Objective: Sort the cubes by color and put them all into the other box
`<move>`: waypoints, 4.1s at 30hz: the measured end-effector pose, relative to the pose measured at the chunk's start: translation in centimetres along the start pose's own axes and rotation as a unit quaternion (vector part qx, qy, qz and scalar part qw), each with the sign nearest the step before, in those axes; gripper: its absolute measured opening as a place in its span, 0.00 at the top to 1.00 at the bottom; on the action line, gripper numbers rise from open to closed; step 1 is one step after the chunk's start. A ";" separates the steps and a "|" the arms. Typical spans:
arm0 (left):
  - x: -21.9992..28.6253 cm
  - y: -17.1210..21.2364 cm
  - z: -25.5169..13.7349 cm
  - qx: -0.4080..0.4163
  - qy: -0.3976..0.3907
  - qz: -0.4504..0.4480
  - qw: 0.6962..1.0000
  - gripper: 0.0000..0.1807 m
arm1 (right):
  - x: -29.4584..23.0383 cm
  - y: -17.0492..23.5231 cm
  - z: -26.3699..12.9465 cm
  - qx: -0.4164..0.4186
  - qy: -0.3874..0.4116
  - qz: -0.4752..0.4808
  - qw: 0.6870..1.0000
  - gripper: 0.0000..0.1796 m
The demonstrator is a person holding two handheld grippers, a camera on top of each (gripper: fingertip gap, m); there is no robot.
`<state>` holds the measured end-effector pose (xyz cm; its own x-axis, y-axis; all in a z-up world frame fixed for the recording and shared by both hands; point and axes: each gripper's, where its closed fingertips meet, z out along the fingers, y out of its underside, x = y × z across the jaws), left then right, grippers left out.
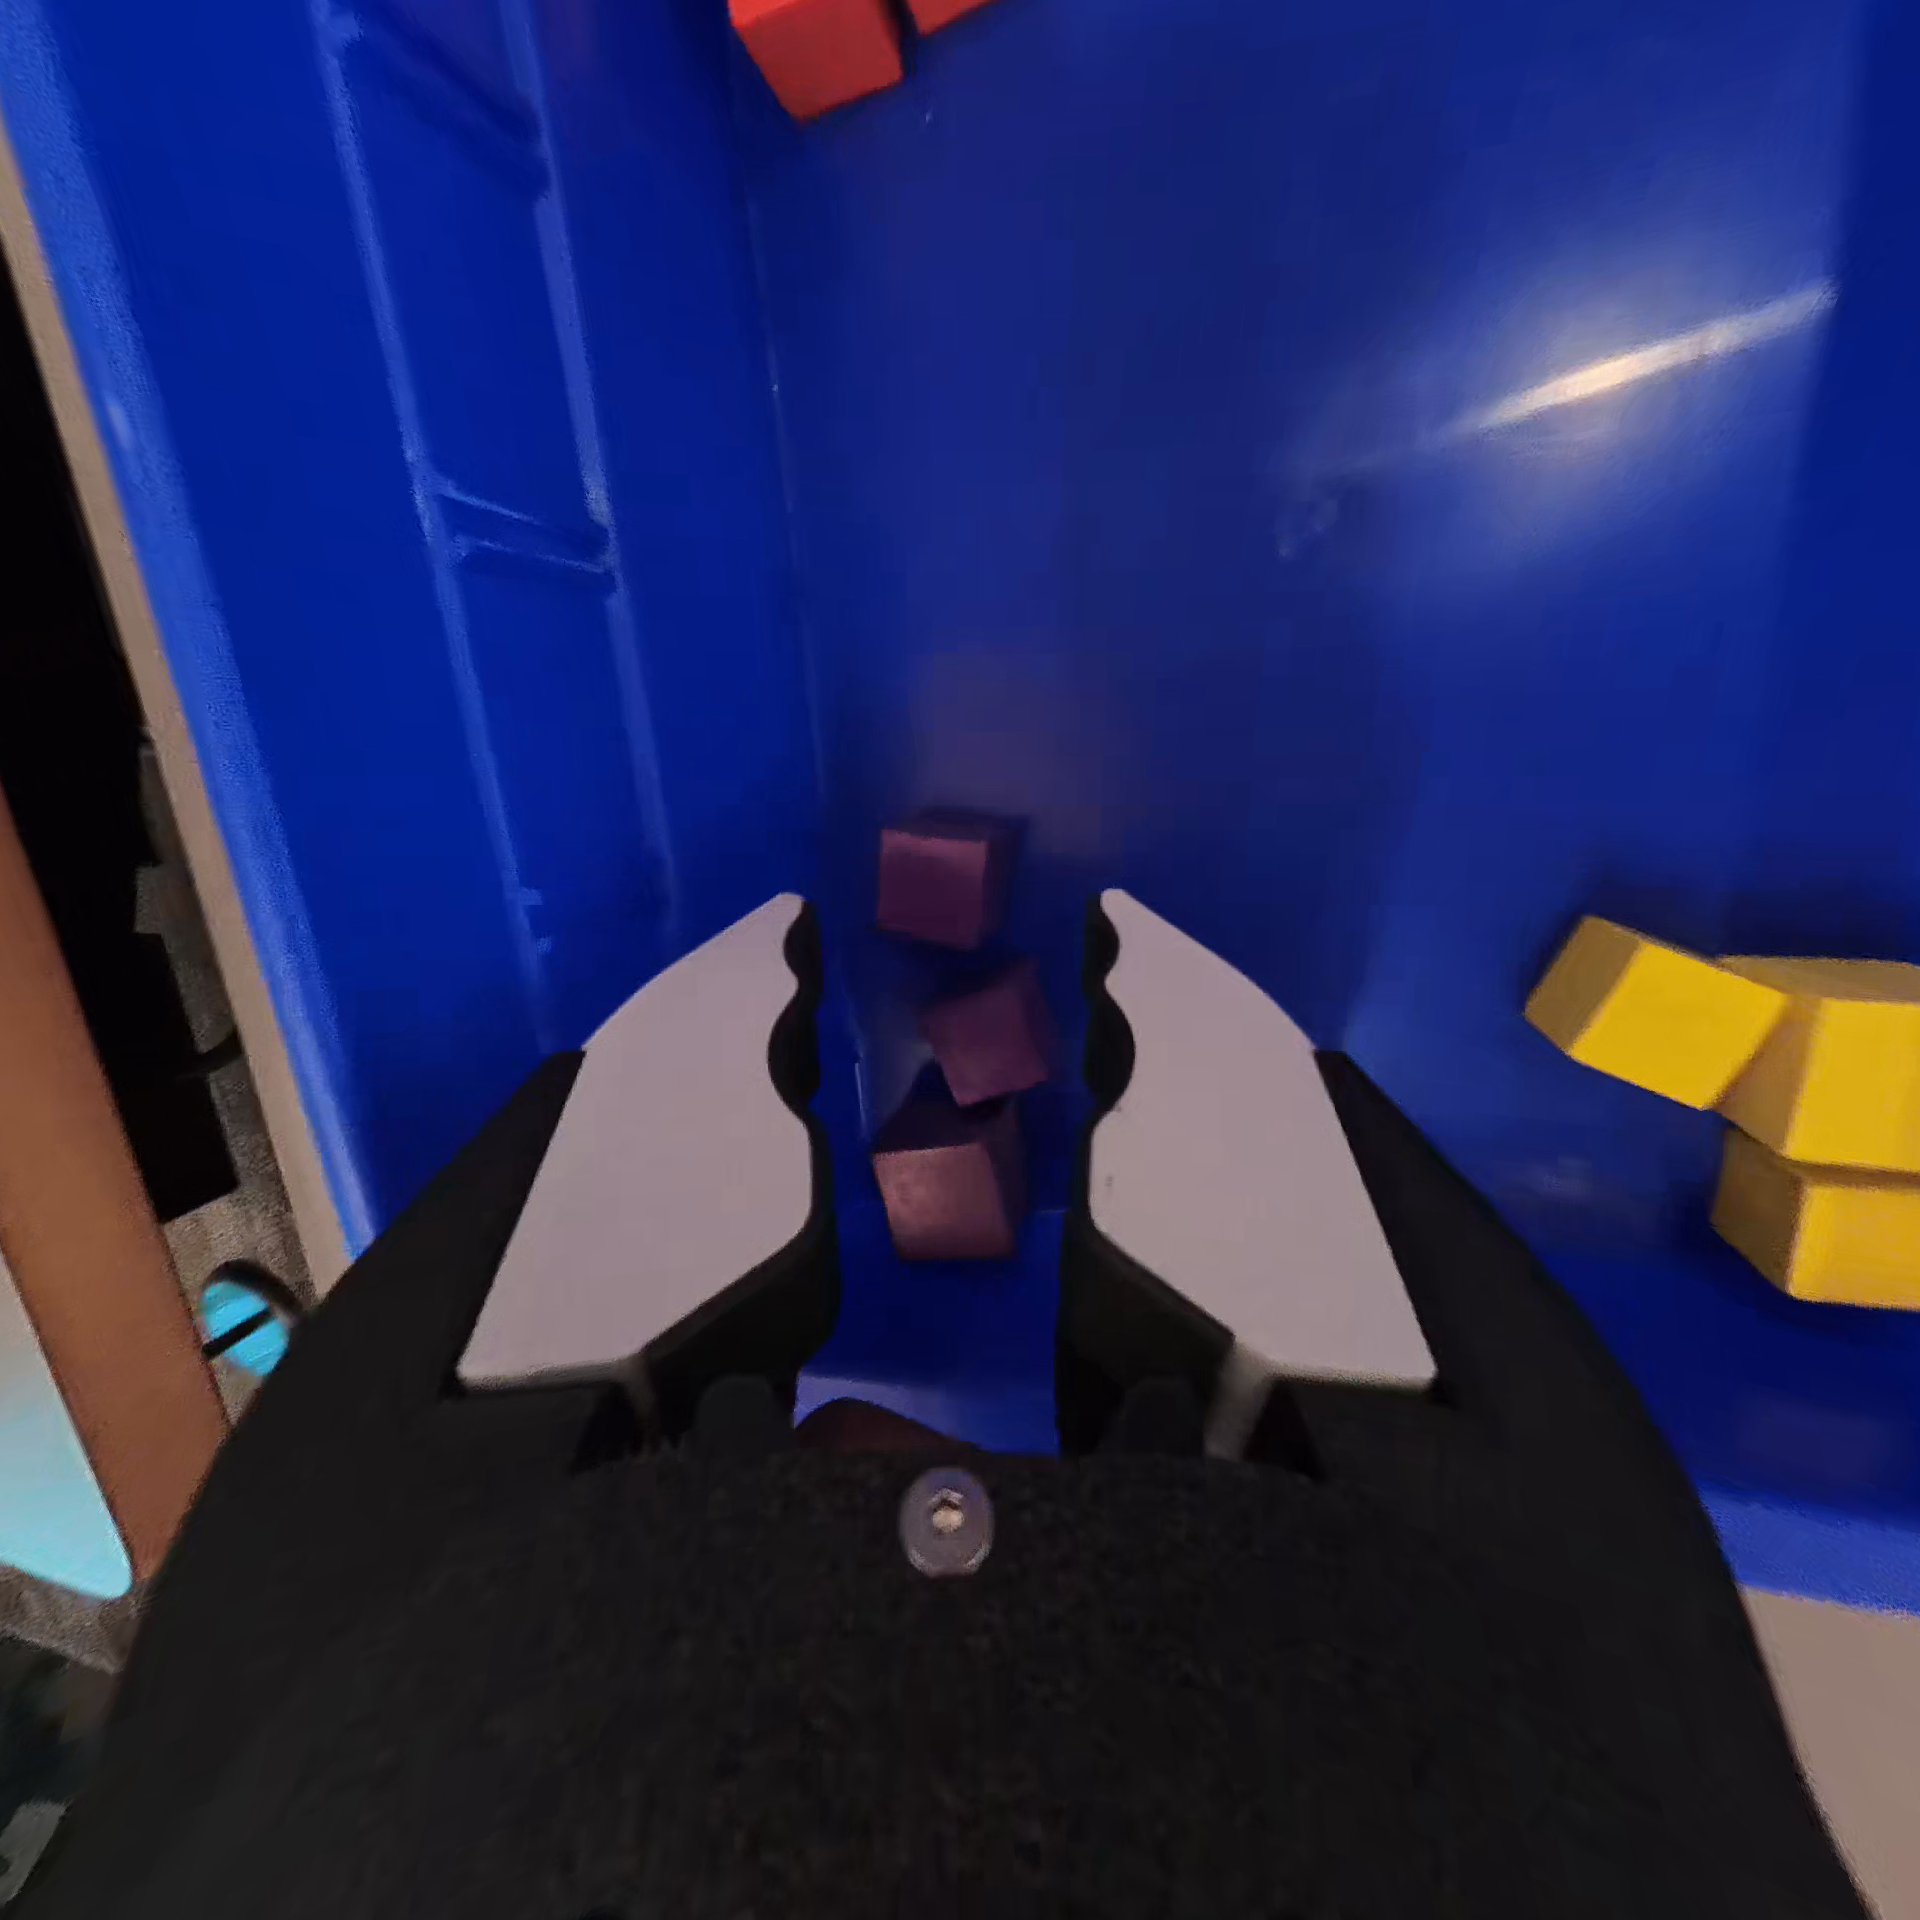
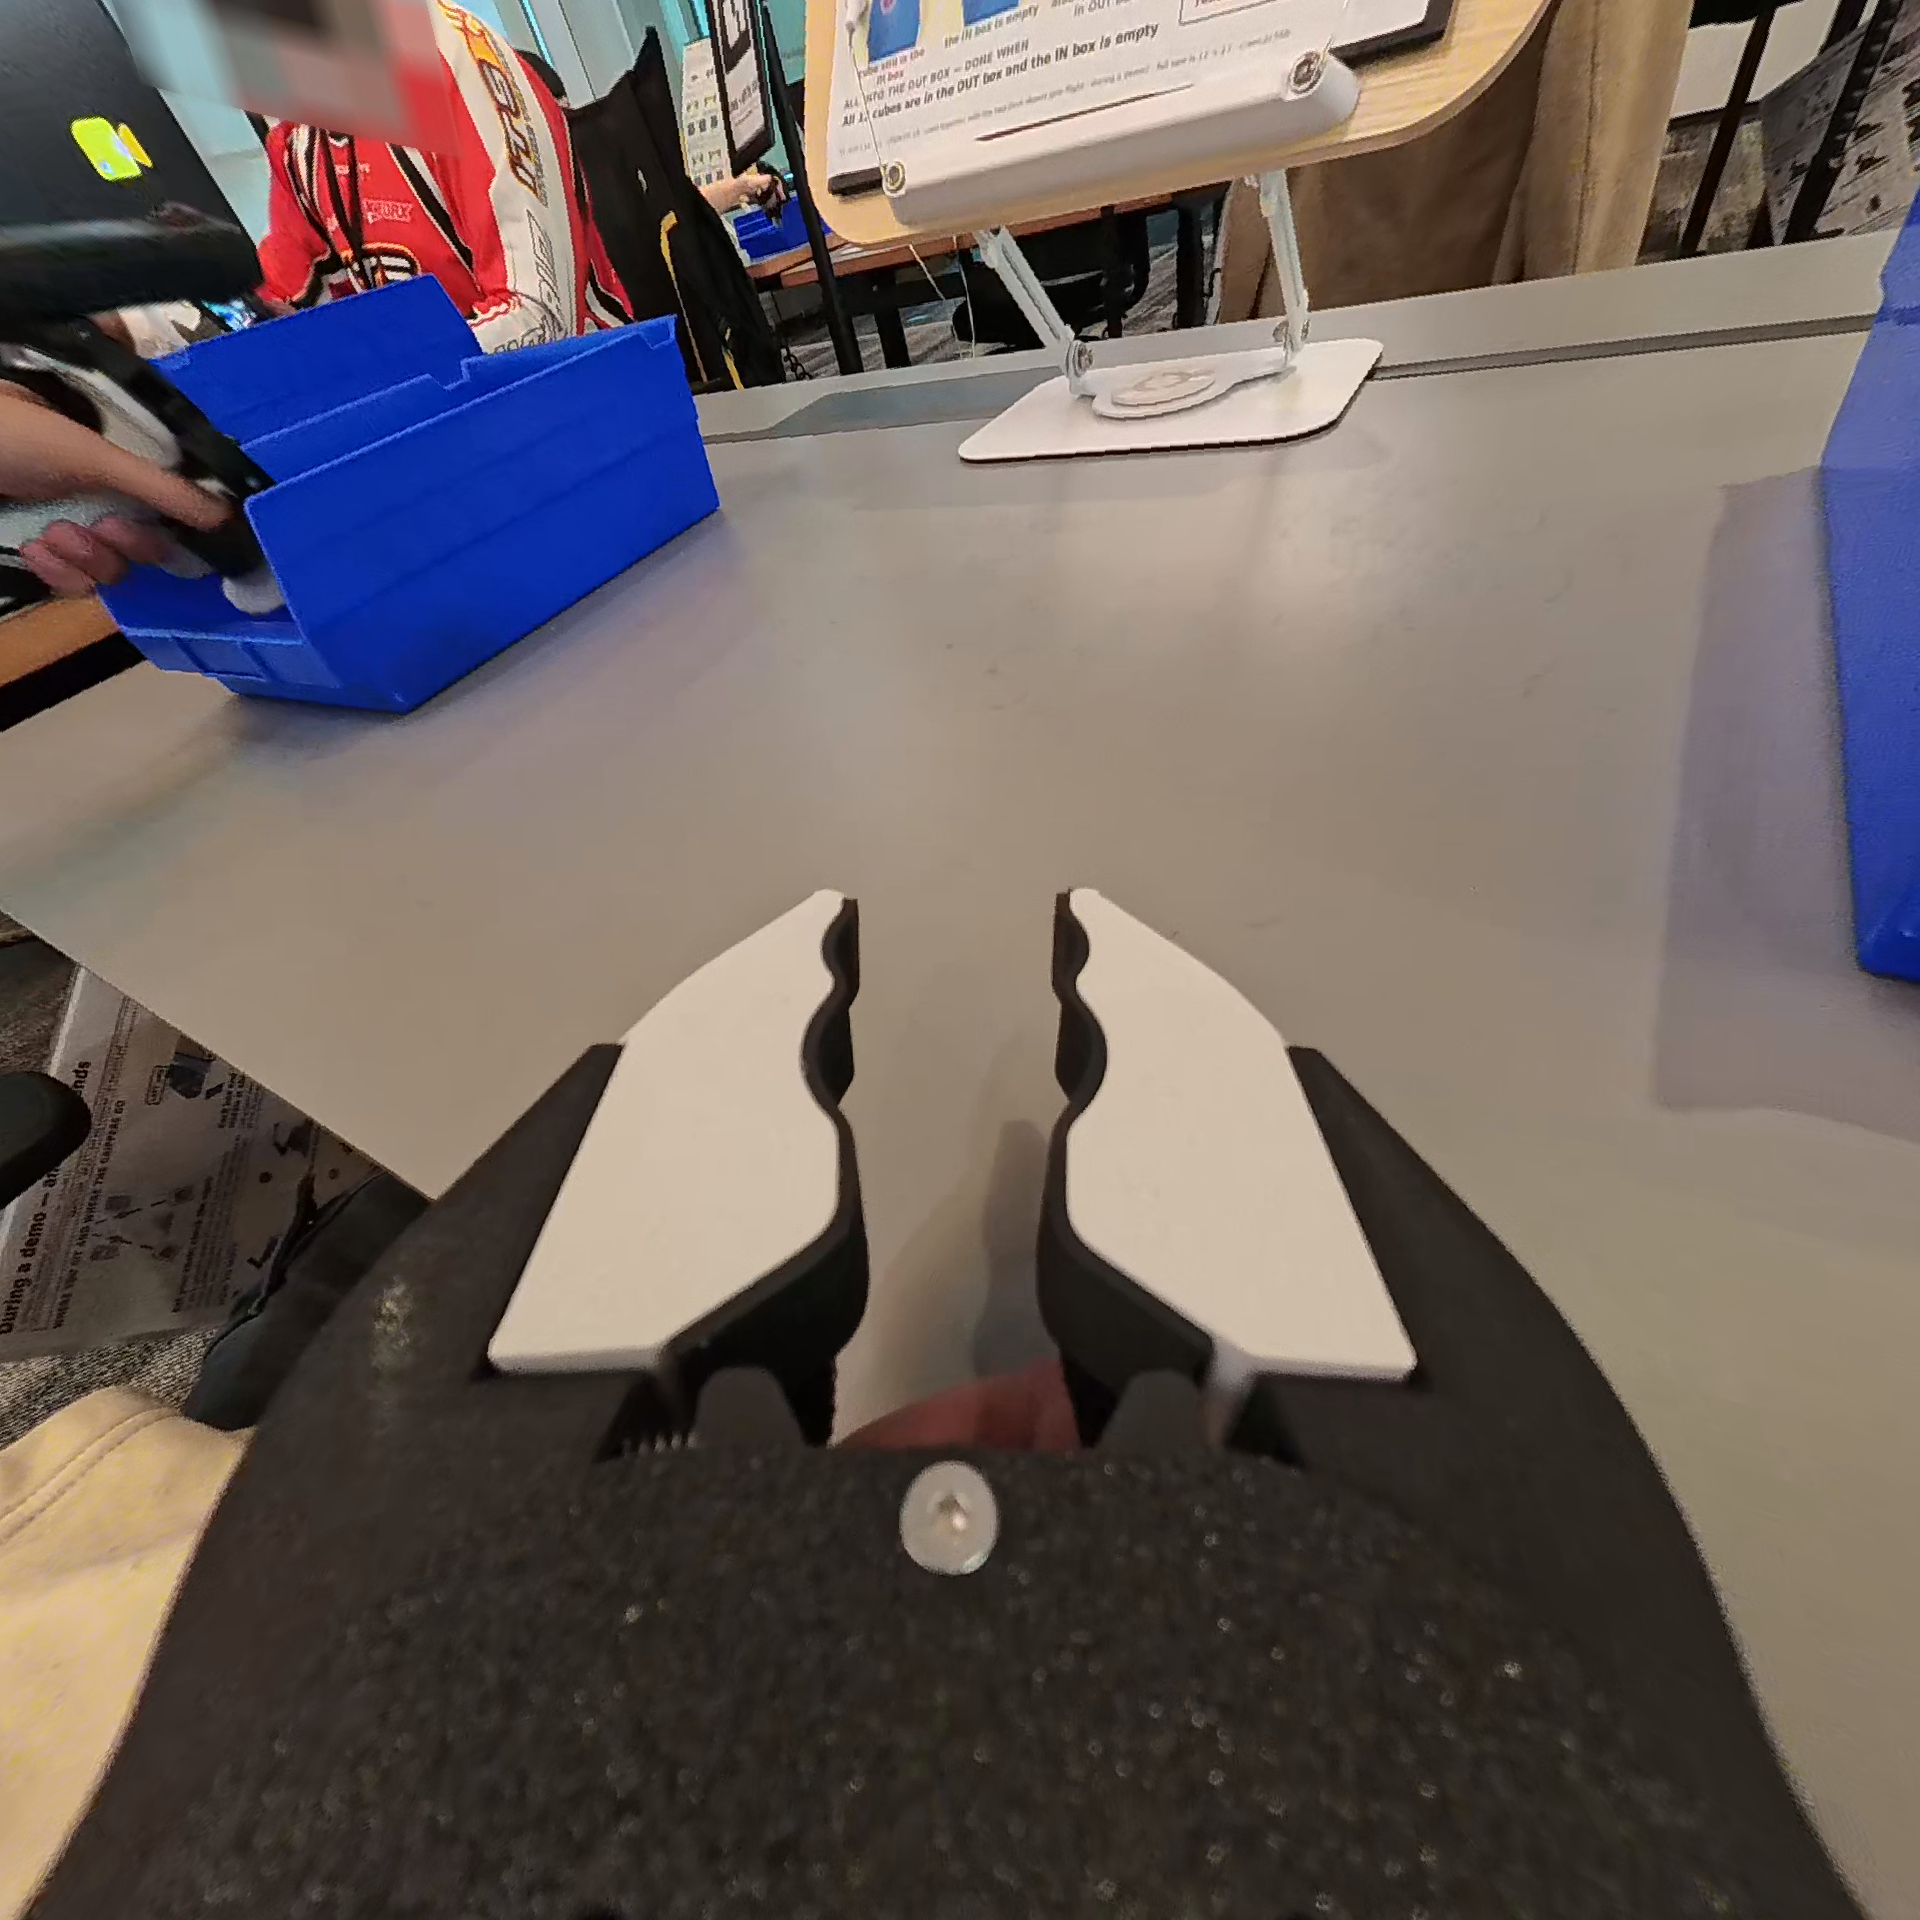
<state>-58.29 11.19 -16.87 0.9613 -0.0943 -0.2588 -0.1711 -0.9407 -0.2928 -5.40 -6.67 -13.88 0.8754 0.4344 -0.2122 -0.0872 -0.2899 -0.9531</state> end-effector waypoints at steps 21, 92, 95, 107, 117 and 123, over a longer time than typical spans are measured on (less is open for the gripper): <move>4.0 -3.3 -10.8 0.292 0.198 -0.007 0.936 0.88 | 1.1 -1.3 -0.9 0.017 0.003 0.011 1.000 0.82; 26.3 7.2 -15.2 0.428 0.286 0.046 0.856 0.76 | 10.8 -13.8 0.9 0.012 -0.019 -0.008 1.000 0.77; 25.9 7.0 -15.1 0.426 0.287 0.037 0.857 0.76 | 5.0 -8.0 -1.2 0.050 -0.068 0.027 0.996 0.77; 20.0 5.7 -16.9 0.403 0.241 0.105 0.877 0.79 | 4.0 -5.5 0.5 0.015 -0.062 -0.008 0.998 0.80; 8.6 1.1 -6.7 0.103 0.206 0.499 0.836 0.74 | 3.6 -5.3 1.9 0.001 -0.097 -0.004 0.995 0.80; 9.6 0.5 -3.5 0.052 0.228 0.577 0.783 0.73 | 3.0 -4.9 2.4 -0.013 -0.080 -0.034 0.996 0.80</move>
<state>-48.36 8.71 -16.31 0.1271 -0.9902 -0.0577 -0.9761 -0.1146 -0.1848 -3.48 -1.90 -10.34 0.7922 0.5831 -0.1803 -0.0161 -0.2753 -0.9612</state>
